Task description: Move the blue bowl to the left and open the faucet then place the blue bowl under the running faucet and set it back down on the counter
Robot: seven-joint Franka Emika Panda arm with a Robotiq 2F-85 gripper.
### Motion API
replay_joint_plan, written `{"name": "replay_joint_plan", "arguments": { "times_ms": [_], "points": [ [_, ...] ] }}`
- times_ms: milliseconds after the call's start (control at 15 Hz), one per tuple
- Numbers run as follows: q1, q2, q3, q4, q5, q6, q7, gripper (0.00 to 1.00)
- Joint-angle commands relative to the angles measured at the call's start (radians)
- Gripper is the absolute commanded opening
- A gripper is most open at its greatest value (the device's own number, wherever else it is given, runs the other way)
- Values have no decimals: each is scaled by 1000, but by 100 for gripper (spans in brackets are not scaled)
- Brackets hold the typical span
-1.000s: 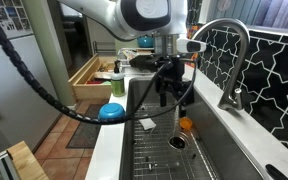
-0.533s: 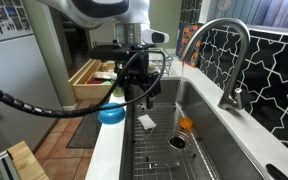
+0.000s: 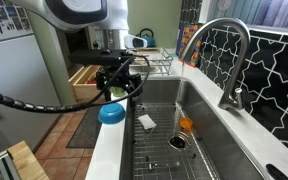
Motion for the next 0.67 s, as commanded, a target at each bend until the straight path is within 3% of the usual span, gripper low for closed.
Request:
{"name": "replay_joint_plan", "arguments": {
  "times_ms": [0,600],
  "points": [
    [5,-1,-5,1,-2,-2,-2,100],
    [68,-130,39,-185,-49,132,-180,100]
  ]
}}
